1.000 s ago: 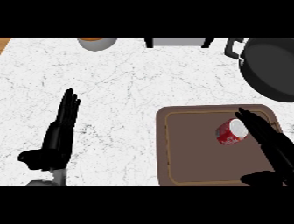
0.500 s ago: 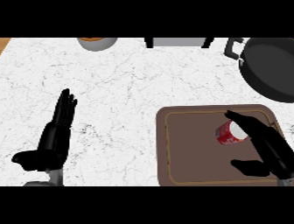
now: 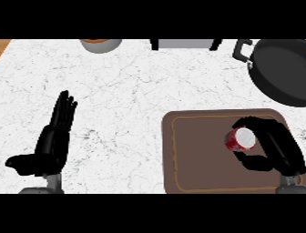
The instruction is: Pick the can from the tray and place it in the pot
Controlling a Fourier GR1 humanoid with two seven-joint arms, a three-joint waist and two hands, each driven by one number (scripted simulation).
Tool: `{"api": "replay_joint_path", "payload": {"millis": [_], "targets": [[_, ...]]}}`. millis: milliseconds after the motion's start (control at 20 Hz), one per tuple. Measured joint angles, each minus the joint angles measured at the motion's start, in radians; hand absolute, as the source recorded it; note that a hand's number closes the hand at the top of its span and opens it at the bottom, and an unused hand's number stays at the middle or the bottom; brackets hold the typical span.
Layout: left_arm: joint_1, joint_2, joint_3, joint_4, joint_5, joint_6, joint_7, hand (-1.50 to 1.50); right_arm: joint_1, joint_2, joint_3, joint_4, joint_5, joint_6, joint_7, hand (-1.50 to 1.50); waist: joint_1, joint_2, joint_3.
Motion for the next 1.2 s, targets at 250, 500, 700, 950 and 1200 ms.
{"api": "replay_joint_path", "payload": {"millis": [250,500,700,950,1200], "targets": [[-0.009,-0.018,-0.027,0.003,-0.017,-0.008,-0.002,0.0,-0.167,0.05,-0.055,0.139,0.061,0.038,0.213,1.5,0.039,0.013,-0.002],[-0.034,-0.02,-0.054,0.003,-0.022,-0.03,-0.007,0.0,-0.346,0.082,-0.152,0.289,0.123,0.089,0.524,1.5,0.11,0.042,-0.002],[-0.059,-0.03,-0.073,0.012,-0.028,-0.037,-0.002,0.0,-0.54,0.086,-0.198,0.415,0.212,0.075,0.743,1.5,0.142,0.05,0.001],[-0.078,-0.044,-0.088,0.027,-0.039,-0.032,-0.002,0.0,-0.77,0.087,-0.206,0.562,0.344,-0.008,0.937,1.5,0.153,0.05,0.004],[-0.081,-0.031,-0.069,0.034,-0.03,-0.04,0.003,0.0,-0.951,0.074,-0.192,0.716,0.479,-0.101,1.078,1.5,0.143,0.046,0.004]]}}
